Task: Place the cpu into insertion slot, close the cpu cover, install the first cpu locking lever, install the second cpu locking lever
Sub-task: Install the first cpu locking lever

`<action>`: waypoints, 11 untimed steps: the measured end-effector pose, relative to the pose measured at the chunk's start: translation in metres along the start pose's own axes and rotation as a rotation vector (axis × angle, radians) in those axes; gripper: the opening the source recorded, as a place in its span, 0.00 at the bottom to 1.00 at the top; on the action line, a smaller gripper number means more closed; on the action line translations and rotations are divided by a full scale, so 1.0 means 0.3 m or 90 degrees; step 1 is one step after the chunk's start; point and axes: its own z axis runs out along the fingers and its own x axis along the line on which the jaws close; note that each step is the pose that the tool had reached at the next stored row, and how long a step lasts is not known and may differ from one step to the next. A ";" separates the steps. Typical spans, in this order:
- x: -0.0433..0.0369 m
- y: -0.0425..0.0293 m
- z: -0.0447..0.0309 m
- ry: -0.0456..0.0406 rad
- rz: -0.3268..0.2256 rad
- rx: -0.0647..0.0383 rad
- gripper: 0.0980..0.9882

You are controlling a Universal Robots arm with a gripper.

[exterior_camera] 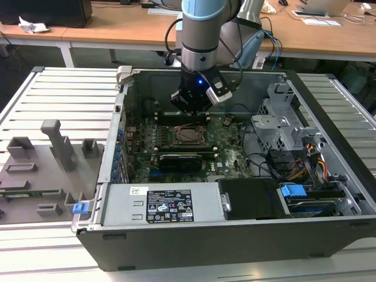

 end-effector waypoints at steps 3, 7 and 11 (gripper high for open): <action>-0.004 -0.001 0.009 0.0000 0.000 0.000 0.01; -0.005 -0.001 0.017 0.0000 0.000 0.001 0.01; -0.006 -0.002 0.024 0.0001 0.000 0.002 0.01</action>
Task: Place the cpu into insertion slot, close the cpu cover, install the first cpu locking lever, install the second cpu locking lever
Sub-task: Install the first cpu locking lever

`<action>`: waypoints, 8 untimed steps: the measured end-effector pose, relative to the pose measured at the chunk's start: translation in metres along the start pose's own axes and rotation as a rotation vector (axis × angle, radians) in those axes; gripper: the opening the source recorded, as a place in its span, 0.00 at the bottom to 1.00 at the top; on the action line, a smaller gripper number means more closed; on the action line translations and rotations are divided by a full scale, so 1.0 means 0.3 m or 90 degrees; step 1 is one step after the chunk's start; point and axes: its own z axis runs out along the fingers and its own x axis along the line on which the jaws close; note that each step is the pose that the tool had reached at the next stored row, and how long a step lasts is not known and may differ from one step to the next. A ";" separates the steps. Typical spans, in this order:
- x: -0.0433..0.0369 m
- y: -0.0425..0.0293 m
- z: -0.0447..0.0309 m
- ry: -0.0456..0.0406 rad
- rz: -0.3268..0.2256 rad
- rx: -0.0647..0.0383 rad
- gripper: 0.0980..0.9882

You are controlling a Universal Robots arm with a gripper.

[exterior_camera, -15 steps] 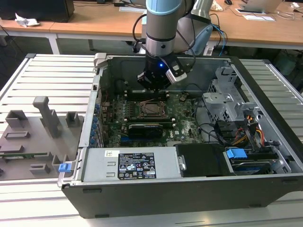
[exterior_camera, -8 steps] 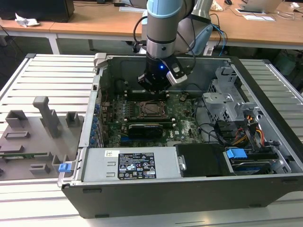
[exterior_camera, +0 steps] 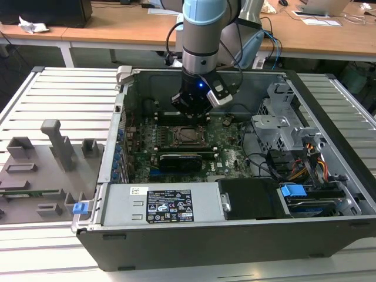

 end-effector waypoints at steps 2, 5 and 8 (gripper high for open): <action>0.000 0.000 0.002 0.0000 0.000 0.000 0.01; 0.000 0.000 0.005 0.0001 0.000 0.000 0.01; 0.000 0.000 0.006 0.0001 0.000 0.000 0.01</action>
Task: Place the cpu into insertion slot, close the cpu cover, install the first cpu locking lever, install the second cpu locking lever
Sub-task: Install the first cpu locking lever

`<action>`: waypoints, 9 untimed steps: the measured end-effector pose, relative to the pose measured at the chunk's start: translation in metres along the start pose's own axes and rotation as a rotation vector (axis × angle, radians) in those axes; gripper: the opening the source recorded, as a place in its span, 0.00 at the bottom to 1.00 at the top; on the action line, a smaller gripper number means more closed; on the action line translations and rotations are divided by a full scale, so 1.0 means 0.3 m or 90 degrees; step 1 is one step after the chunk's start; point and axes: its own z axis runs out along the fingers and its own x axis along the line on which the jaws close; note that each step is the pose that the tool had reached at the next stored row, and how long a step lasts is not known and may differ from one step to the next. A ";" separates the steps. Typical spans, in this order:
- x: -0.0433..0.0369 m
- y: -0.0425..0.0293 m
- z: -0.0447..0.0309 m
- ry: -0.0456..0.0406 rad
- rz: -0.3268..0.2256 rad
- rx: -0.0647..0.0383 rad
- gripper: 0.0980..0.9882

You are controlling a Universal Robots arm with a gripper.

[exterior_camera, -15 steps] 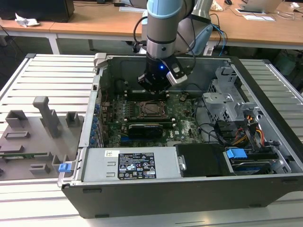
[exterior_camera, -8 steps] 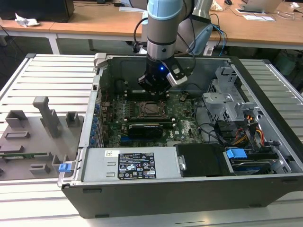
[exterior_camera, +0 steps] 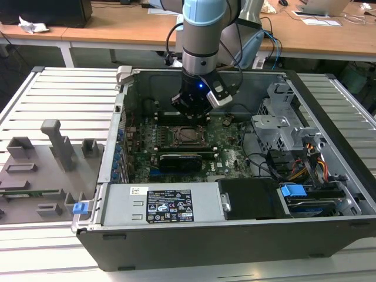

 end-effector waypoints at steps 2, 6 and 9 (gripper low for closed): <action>0.000 0.000 0.000 -0.0001 0.000 0.000 0.01; 0.000 0.000 0.000 -0.0001 0.000 0.000 0.01; 0.000 0.000 0.000 -0.0001 0.000 0.000 0.01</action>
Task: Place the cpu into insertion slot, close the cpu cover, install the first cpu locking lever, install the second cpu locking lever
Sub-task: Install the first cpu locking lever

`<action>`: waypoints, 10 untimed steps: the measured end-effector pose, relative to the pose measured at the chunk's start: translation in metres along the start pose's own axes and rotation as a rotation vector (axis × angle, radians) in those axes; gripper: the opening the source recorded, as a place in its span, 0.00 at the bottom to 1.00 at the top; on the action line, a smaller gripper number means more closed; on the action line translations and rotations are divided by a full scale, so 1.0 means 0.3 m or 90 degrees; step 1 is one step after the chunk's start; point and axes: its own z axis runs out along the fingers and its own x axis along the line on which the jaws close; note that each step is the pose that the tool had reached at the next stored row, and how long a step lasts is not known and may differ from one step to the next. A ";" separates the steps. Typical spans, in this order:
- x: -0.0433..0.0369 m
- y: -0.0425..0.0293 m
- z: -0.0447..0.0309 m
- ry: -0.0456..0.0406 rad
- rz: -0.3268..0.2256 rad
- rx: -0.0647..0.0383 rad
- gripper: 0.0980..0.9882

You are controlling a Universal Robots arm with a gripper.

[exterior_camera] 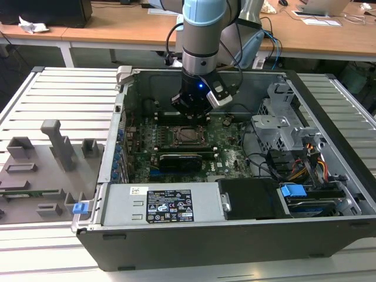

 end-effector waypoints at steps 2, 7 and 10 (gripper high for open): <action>0.000 0.000 0.000 0.0001 0.000 0.001 0.01; 0.000 0.000 0.001 0.0004 0.000 0.003 0.01; 0.000 0.000 0.002 0.0004 0.000 0.003 0.01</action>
